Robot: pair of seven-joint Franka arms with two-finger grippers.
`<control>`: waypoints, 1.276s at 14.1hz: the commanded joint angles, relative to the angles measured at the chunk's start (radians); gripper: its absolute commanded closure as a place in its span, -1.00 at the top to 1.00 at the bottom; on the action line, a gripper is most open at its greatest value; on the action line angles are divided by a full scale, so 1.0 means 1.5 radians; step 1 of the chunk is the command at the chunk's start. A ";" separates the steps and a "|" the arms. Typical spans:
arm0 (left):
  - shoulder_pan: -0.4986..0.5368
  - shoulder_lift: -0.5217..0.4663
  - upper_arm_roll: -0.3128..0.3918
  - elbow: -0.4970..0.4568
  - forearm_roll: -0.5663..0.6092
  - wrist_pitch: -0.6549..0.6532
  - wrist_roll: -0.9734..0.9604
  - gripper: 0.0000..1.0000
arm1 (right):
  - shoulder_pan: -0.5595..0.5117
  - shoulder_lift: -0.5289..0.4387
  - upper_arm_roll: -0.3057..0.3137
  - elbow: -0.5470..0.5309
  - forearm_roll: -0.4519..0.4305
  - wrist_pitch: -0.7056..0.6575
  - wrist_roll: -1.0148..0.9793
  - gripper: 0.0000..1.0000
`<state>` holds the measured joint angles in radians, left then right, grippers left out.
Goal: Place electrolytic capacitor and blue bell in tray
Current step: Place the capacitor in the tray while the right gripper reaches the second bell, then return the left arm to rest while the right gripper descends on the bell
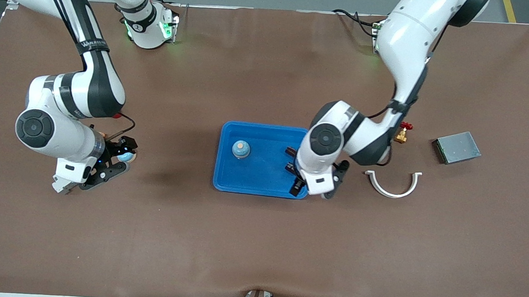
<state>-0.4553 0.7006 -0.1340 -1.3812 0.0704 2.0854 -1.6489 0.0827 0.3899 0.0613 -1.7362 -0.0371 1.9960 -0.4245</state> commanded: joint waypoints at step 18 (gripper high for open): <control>0.310 -0.322 -0.003 -0.007 -0.012 -0.279 0.694 1.00 | -0.095 -0.021 0.011 -0.315 -0.007 0.388 -0.154 1.00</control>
<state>0.0015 0.2677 -0.1332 -1.3686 0.0669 1.6938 -0.7242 -0.0199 0.3624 0.0627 -2.1935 -0.0374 2.5674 -0.6172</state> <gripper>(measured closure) 0.000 0.000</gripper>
